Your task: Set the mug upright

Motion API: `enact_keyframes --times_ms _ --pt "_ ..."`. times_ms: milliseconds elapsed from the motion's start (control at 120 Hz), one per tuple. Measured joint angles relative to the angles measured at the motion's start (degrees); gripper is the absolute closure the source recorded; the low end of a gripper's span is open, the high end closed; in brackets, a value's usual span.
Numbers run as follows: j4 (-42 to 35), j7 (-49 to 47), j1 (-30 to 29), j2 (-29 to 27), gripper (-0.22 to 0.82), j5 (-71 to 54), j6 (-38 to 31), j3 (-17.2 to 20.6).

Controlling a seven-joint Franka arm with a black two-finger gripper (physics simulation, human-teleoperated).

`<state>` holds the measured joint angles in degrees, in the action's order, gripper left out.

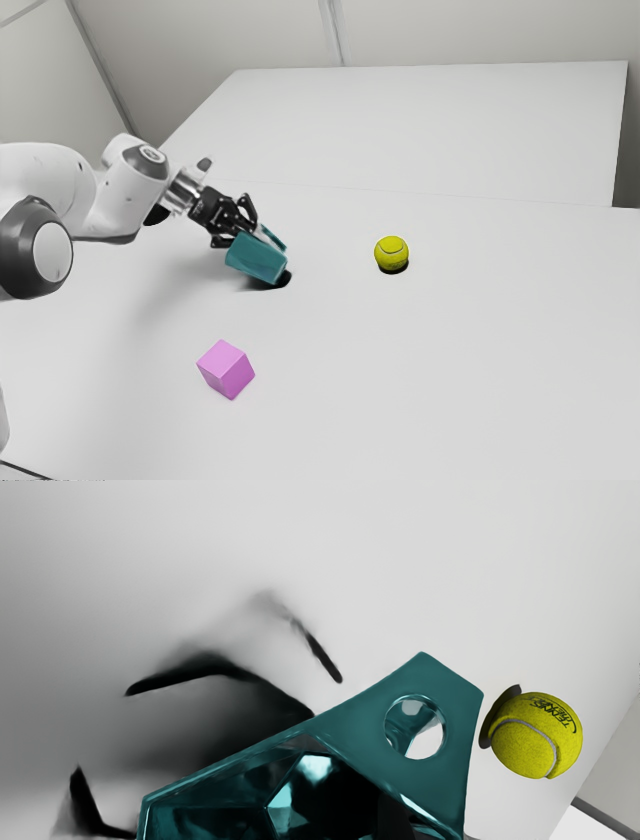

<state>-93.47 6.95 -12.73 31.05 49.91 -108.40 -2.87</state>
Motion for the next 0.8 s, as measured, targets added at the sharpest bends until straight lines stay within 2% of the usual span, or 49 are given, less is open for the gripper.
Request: enact_keyframes --times_ms 242,483,650,800 --pt "0.43 -1.27 1.22 -2.01 0.77 -3.47 -0.20 0.49" --pt "-1.53 -3.44 5.18 -10.27 0.78 -24.80 -2.85 2.58" --pt "-10.00 -5.87 6.29 -17.47 0.78 -38.53 -6.48 4.45" --pt "-16.57 -7.84 6.39 -21.56 0.79 -46.65 -11.53 5.02"
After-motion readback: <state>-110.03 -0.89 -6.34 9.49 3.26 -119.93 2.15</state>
